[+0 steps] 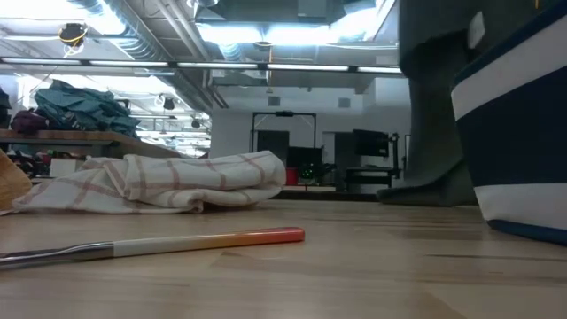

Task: Fold towel
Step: Fold the grey towel

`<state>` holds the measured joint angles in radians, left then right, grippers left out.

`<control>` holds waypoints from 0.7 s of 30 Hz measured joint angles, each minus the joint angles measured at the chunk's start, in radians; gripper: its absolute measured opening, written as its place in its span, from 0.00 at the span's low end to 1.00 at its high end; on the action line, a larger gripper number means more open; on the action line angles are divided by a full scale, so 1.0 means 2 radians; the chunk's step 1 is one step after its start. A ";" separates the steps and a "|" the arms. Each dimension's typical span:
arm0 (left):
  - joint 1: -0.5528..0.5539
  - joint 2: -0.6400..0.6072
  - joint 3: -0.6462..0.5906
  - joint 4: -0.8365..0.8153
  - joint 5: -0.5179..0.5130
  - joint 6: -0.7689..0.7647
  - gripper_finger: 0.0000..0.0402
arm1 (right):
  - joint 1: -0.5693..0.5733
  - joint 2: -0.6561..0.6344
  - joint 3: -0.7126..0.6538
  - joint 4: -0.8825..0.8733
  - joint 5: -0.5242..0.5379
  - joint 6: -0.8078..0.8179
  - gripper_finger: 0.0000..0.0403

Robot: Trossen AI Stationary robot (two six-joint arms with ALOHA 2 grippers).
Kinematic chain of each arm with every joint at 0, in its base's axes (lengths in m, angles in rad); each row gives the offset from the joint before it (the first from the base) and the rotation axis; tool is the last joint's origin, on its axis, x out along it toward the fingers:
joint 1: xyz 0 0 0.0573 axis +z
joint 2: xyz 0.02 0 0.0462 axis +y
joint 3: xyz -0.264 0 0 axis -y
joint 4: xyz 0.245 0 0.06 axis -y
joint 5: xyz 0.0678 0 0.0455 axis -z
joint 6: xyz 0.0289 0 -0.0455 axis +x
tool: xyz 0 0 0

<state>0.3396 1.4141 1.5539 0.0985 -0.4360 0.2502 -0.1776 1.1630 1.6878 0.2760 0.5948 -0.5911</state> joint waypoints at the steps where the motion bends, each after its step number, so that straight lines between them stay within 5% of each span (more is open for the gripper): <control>1: -0.001 0.001 0.000 -0.013 0.020 -0.015 0.00 | 0.000 0.000 0.000 0.000 0.000 0.000 0.00; 8: -0.028 0.027 0.000 -0.038 0.094 -0.033 0.04 | 0.000 0.000 0.000 -0.013 0.000 0.001 0.00; 21: -0.111 0.110 0.000 -0.045 0.097 0.055 0.44 | 0.000 0.000 0.000 -0.022 0.000 0.001 0.00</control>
<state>0.1176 1.6333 1.5539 0.0086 -0.2413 0.3610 -0.1776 1.1629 1.6882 0.2329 0.5949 -0.5894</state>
